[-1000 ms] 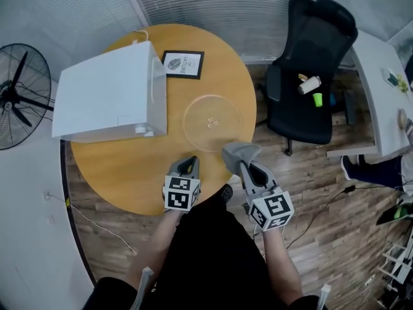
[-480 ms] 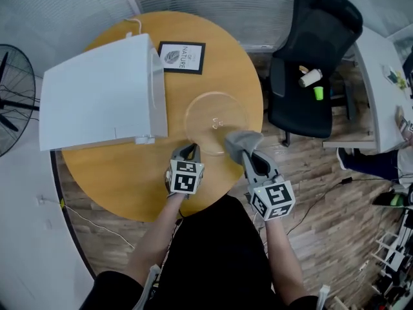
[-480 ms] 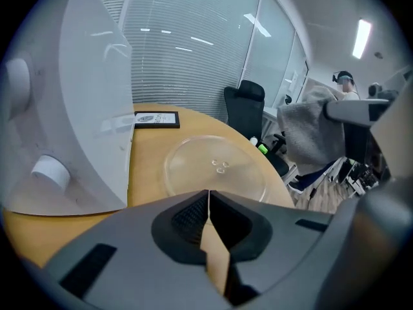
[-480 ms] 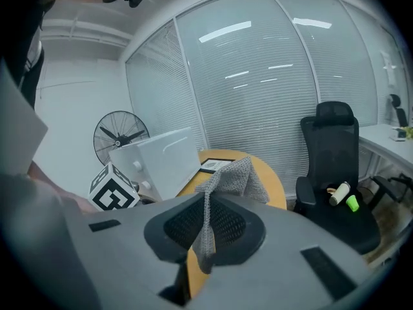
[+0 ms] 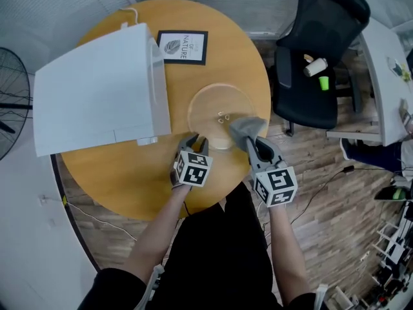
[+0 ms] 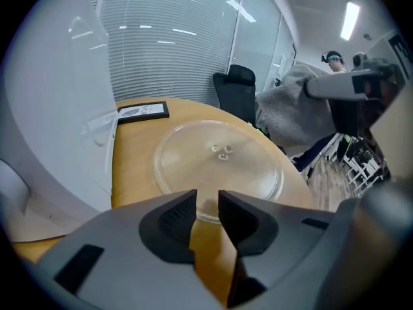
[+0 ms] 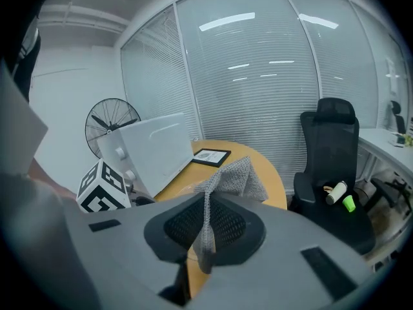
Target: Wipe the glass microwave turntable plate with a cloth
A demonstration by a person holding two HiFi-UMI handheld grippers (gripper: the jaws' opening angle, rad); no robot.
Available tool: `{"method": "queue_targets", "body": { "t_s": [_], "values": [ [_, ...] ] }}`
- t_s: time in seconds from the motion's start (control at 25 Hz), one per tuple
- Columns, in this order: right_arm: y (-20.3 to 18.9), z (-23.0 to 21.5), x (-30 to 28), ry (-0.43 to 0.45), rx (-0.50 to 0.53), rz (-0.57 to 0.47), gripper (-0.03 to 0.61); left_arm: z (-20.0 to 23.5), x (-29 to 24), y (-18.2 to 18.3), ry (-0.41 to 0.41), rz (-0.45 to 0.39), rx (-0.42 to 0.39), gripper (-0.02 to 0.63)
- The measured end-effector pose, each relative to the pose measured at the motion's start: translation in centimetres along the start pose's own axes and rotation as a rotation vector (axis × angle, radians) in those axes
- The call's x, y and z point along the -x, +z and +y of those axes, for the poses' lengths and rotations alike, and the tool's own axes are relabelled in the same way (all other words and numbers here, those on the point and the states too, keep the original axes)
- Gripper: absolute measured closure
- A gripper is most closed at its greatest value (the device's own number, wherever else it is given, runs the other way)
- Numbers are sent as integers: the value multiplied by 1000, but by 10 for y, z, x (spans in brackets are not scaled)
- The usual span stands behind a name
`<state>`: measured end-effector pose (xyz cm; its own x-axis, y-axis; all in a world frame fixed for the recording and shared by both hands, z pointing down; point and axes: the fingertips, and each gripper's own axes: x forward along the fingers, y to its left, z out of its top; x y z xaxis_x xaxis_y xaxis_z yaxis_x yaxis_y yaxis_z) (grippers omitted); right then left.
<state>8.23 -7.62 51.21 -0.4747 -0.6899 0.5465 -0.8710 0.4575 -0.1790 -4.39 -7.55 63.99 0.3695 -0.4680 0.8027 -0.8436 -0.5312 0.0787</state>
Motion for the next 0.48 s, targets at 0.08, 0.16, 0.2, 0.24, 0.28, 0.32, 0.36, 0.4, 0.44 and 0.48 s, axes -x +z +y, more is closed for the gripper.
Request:
{"method": "queue_targets", "body": {
  "t_s": [0.08,0.16,0.2,0.24,0.28,0.32,0.36,0.4,0.44,0.48],
  "values": [
    [-2,-2,-5,3,0,6,557,-2,-4,-1,4,10,-32,529],
    [-3,-3,-8,7,2,11,557,-4,-5,-2,11,18,-58,518],
    [-3,-4,-10,8,4,13,557,-4,-6,-3,14,21,-69,517],
    [-3,-5,-12,9,7,15,557,-5,-6,-3,17,26,-80,508],
    [-4,-6,-14,8,9,17,557,-5,-7,-4,20,30,-92,508],
    [-5,-7,-16,7,11,20,557,-5,-9,-5,22,34,-104,508],
    [-6,-8,-18,5,12,23,557,-6,-10,-6,23,38,-113,506],
    [-8,-10,-20,3,13,28,557,-6,-11,-7,23,42,-117,506],
    [-10,-11,-22,1,16,34,557,-6,-11,-8,23,46,-121,506],
    [-12,-12,-24,-1,21,41,557,-7,-12,-8,25,49,-125,505]
  ]
}}
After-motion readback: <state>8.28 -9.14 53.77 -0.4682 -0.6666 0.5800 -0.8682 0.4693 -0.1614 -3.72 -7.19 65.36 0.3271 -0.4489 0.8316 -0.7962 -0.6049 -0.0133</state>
